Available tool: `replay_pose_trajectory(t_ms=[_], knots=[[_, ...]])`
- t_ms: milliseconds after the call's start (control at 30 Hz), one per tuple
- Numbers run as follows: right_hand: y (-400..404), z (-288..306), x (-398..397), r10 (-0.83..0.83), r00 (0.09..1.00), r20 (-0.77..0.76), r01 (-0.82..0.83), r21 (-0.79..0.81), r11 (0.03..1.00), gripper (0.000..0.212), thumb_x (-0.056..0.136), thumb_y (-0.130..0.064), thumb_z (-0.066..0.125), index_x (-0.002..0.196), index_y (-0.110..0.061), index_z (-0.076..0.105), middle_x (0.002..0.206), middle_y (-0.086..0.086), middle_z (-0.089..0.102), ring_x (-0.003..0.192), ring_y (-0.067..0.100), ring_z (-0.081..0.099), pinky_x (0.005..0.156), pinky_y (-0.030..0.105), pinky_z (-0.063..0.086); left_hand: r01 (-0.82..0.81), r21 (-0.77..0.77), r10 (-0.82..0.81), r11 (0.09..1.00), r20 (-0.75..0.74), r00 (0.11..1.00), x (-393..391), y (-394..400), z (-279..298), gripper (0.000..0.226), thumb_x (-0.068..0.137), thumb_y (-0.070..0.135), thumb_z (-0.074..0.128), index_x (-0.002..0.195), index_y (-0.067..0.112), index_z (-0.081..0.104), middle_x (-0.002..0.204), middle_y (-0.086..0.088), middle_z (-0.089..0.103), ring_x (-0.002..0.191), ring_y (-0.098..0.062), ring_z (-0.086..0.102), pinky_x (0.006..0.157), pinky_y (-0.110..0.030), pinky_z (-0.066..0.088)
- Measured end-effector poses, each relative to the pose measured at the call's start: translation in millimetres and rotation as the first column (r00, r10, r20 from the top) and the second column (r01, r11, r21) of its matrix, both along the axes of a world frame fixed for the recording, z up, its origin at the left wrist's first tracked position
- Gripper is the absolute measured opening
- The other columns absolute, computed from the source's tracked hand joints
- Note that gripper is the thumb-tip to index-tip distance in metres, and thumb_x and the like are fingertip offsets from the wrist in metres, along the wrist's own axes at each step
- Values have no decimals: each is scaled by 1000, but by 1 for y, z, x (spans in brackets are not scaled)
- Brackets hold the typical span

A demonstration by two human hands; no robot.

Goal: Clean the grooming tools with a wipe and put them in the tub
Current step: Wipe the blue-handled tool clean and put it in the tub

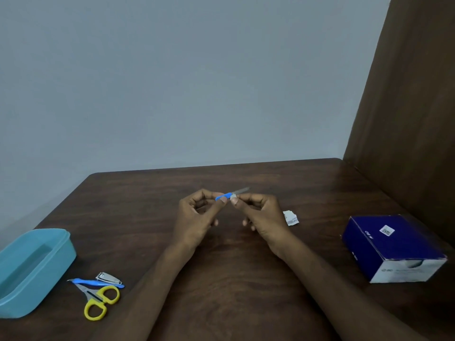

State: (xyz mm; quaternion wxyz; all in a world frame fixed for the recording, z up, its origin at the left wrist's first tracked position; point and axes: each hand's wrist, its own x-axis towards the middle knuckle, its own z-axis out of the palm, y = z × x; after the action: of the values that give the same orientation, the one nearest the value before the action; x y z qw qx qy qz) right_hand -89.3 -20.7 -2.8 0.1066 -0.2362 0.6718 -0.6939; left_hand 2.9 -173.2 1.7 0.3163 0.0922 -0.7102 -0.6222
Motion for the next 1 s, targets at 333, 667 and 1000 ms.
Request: replay_pose_trajectory(t_ms=[333,667,1000], knots=[[10,6,-14,-172,971,166,206,-213,955,17,95,-31,80,109,-21,84,99,-9,81,50,9,53,45,22,39,-126,-365,165,923,77,983,2,6,-2,12,89,24,89,80,25,81,68,20,74,47,-3,65,50,-15,45],[10,-6,5,-110,486,-867,347,76,935,15,97,-25,73,108,-32,80,98,-13,70,69,1,59,57,34,53,-271,-616,364,740,28,931,8,11,-2,18,80,55,79,75,39,73,62,39,63,56,6,63,56,-25,50],[25,-1,-22,-158,455,-876,596,168,785,23,97,-42,61,113,-39,77,96,-11,66,75,18,72,54,38,57,-268,-656,376,706,27,926,10,11,-2,22,84,47,85,71,47,67,57,33,61,51,2,57,52,-21,38]])
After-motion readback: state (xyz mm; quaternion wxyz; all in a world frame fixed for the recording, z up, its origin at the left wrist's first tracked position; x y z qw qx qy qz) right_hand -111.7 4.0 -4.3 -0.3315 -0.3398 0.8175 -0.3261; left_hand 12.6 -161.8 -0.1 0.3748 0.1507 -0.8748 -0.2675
